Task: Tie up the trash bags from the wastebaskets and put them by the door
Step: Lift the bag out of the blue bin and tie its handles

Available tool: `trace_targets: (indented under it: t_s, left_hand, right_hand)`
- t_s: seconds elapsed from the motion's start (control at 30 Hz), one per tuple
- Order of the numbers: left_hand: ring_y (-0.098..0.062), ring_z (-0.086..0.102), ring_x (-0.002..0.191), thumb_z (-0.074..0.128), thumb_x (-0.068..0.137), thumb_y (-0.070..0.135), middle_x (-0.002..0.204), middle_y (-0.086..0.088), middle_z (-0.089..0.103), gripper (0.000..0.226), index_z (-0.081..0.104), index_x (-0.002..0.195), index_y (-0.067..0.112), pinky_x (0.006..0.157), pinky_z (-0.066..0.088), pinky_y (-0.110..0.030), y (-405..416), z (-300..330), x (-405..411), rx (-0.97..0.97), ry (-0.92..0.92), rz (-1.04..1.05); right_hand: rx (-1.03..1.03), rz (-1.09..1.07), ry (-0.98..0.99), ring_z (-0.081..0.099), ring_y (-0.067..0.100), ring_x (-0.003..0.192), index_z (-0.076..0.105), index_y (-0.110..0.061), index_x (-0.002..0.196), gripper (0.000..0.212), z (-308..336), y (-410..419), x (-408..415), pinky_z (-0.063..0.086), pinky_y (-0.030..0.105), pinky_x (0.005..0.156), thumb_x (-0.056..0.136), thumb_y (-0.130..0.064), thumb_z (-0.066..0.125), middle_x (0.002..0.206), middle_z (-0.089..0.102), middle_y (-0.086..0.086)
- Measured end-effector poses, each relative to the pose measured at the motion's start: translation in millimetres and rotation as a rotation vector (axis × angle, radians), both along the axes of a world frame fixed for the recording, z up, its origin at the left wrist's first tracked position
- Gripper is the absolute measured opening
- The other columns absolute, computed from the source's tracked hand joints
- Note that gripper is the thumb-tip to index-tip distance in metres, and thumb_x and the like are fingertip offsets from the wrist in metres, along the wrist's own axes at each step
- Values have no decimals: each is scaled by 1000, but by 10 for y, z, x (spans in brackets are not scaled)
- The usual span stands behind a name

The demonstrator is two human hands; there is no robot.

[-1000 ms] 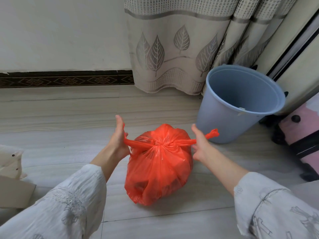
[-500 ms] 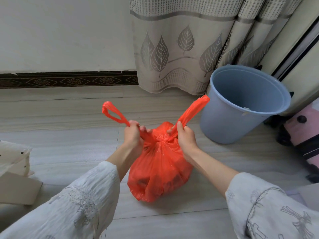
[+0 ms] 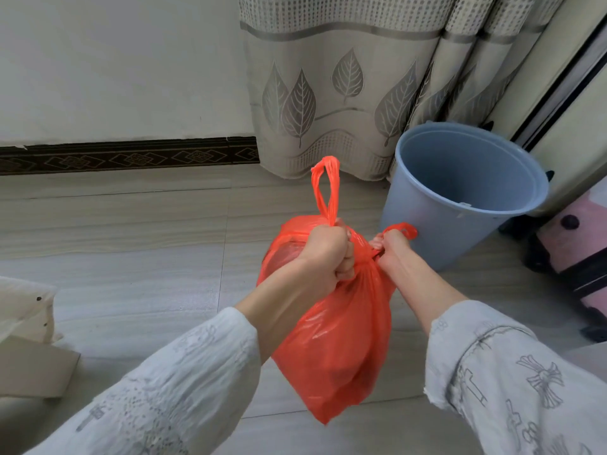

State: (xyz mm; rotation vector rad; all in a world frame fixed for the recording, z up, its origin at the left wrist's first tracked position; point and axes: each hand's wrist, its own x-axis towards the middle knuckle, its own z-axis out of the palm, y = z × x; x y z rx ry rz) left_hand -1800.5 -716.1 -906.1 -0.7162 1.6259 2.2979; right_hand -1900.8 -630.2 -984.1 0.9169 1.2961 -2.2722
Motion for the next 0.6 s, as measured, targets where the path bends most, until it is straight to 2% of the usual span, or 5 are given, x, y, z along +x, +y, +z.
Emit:
trace_targets:
  t_s: [0.2,0.3,0.43,0.5,0.6]
  left_hand:
    - [-3,13,20,17,95,11,25,8,18,35,30,64,19,35,15,-6,-422,12,2,42,0,1]
    - [-5,18,23,20,98,23,28,9,20,37,31,64,19,39,20,-14,-721,-13,-4,14,-24,19]
    - [-16,42,48,23,100,29,40,0,37,38,34,66,16,56,35,-27,-868,4,-47,-79,-31,85]
    - [-19,47,58,24,100,28,57,-4,42,37,36,67,15,62,43,-29,-929,52,-99,-246,22,102]
    - [-16,46,59,28,99,27,64,-4,42,37,40,66,15,61,47,-26,-1031,97,-148,-529,84,90]
  right_hand:
    - [167,211,174,23,2,18,34,-13,65,39,80,-185,83,24,13,31,102,-17,24,39,28,-1]
    - [274,436,334,24,0,21,44,-13,74,34,157,-304,164,28,17,36,102,-21,26,30,28,-9]
    - [566,649,517,33,0,27,51,-18,78,21,150,-465,212,25,15,35,96,-15,40,55,33,-2]
    - [758,793,587,49,8,51,56,-11,82,18,153,-500,229,31,18,46,93,-12,42,67,49,5]
    - [1062,1055,684,59,29,97,57,2,111,29,189,-491,302,42,30,76,91,-9,38,108,63,23]
